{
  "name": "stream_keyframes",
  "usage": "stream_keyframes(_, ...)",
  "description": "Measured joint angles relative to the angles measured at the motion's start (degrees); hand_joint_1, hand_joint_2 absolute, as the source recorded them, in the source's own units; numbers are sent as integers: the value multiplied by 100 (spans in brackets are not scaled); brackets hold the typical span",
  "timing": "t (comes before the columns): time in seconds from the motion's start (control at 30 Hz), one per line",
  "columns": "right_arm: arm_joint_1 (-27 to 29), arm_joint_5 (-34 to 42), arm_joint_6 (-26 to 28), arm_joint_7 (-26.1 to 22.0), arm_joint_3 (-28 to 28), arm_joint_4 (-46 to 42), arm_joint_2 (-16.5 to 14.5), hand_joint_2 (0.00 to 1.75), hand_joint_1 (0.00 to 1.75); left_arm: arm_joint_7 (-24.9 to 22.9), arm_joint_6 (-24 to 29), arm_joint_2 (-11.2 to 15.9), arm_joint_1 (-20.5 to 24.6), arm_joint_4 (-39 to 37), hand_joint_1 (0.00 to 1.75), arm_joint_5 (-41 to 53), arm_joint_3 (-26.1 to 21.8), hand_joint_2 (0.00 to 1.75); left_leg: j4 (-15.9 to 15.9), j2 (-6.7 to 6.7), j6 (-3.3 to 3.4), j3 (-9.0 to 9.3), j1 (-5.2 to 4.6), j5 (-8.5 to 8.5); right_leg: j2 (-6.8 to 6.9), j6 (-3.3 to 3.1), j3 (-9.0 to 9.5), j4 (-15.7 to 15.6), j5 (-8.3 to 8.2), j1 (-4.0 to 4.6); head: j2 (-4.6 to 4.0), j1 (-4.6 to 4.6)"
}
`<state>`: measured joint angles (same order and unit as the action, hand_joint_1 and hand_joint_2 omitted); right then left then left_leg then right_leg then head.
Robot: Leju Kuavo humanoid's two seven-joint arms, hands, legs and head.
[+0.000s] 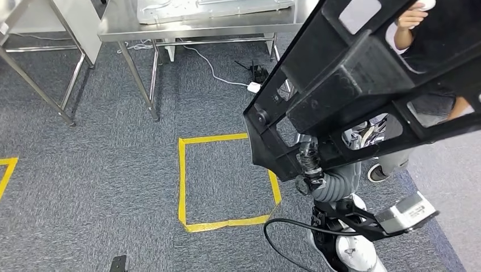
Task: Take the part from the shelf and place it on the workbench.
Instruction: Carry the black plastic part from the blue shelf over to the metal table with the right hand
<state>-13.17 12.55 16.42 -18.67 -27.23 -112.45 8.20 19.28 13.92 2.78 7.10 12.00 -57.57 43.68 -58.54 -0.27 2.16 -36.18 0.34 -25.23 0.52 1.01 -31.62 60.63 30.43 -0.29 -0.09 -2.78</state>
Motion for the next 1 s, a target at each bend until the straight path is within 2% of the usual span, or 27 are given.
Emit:
stream_keyframes(0.03,1,0,-1,-1,0,0,0,175,175,-1,0,-1,3,0,0,0,5,0,15,-1,37,41,4,-20,-9,16,-149,292,121,-8,0,5)
stream_keyframes(0.1,13,0,1,-1,0,8,1,175,175,-2,0,1,11,0,0,0,13,0,18,-6,89,103,-7,-77,-22,32,-615,1081,375,-16,0,14)
stream_keyframes(0.13,24,-1,2,-2,0,16,1,175,175,-4,1,2,11,0,0,2,15,0,16,-13,97,135,-13,-107,-24,37,-817,1352,402,-21,0,14)
stream_keyframes(0.17,34,-1,3,-2,0,24,2,175,175,-6,3,3,9,0,0,4,16,0,13,-24,97,174,-18,-140,-24,36,-930,1429,320,-25,0,15)
stream_keyframes(0.2,40,-1,5,-2,1,29,4,175,175,-6,7,4,8,0,0,6,18,0,8,-40,92,221,-20,-175,-25,28,-929,1279,126,-26,0,15)
stream_keyframes(0.27,42,0,6,-3,2,31,10,175,175,7,12,2,5,0,0,5,19,0,2,-70,72,321,-21,-254,-36,-15,-680,557,-375,-20,0,18)
stream_keyframes(0.3,41,0,5,-4,3,29,13,175,175,18,12,0,11,0,0,2,19,0,-6,-84,51,357,-28,-292,-46,-38,-533,210,-519,-8,0,16)
stream_keyframes(0.33,39,1,5,-4,4,28,15,175,175,27,11,-2,19,0,0,0,20,0,-6,-93,26,375,-31,-318,-55,-59,-435,-6,-576,6,0,15)
stream_keyframes(0.37,38,1,4,-4,4,26,19,175,175,33,10,-4,24,0,0,-2,20,0,1,-98,-3,379,-32,-336,-65,-77,-389,-98,-556,21,0,12)
stream_keyframes(0.47,35,4,2,-4,5,15,25,175,175,28,9,0,30,0,0,-5,21,0,-8,-89,-88,392,-27,-397,-73,-136,-315,-187,-521,4,0,5)
stream_keyframes(0.5,30,7,2,-4,5,11,25,175,175,22,7,0,31,0,0,-5,22,0,-145,-77,-116,337,-25,-468,-65,-167,-271,-218,-510,-12,0,2)
stream_keyframes(0.57,24,11,-2,-4,5,9,26,175,175,9,2,-3,30,0,0,-4,25,0,-742,-55,-165,30,-11,-698,-46,-222,-186,-248,-467,-22,0,0)
stream_keyframes(0.6,24,16,-4,-3,4,11,26,175,175,3,0,-5,26,0,0,-4,25,0,-1149,-49,-187,-220,0,-818,-37,-240,-155,-247,-435,-21,0,-4)
stream_keyframes(0.63,27,23,-6,-3,4,13,26,175,175,1,1,-5,20,0,0,-4,26,0,-1462,-46,-205,-440,11,-866,-35,-244,-122,-244,-403,-20,0,-3)
stream_keyframes(0.67,29,31,-7,-2,4,15,26,175,175,1,1,-4,10,0,0,-4,26,0,-1624,-42,-217,-589,21,-831,-37,-242,-85,-243,-370,-20,0,-3)
stream_keyframes(0.7,30,41,-7,-2,4,17,26,175,175,1,2,-2,0,0,0,-5,27,0,-1563,-36,-225,-635,30,-676,-41,-235,-35,-240,-329,-23,0,-5)
stream_keyframes(0.73,30,52,-7,-3,4,17,26,175,175,1,2,4,-6,0,0,-5,27,0,-1266,-28,-227,-555,37,-429,-45,-221,24,-237,-285,-28,0,-5)
stream_keyframes(0.77,30,64,-7,-3,4,17,26,175,175,2,2,9,-8,0,0,-4,28,0,-866,-14,-225,-410,42,-184,-46,-199,87,-233,-235,-33,0,-4)
stream_keyframes(0.8,27,77,-7,-5,5,17,27,175,175,2,1,14,-5,0,0,-4,31,0,-492,-3,-222,-248,33,-10,-46,-167,129,-226,-182,-28,0,-5)
stream_keyframes(0.83,24,87,-7,-7,5,16,27,175,175,2,-1,16,6,0,0,-3,36,0,-243,2,-200,-132,26,63,-45,-133,150,-223,-142,-23,0,-7)
stream_keyframes(0.87,21,95,-7,-8,6,16,28,175,175,2,-3,16,14,0,0,-2,44,0,-127,2,-174,-71,15,49,-43,-100,156,-225,-111,-16,0,0)
stream_keyframes(0.97,19,101,-6,-14,7,13,28,175,175,0,-12,16,4,0,0,-3,61,0,-74,-16,-56,-15,-1,-39,-40,-12,186,-241,-48,-15,0,28)
stream_keyframes(1.0,19,101,-5,-17,8,9,28,175,175,-2,-13,16,-4,0,0,-4,63,0,-58,-17,-12,18,1,-59,-40,14,164,-152,8,-21,0,36)
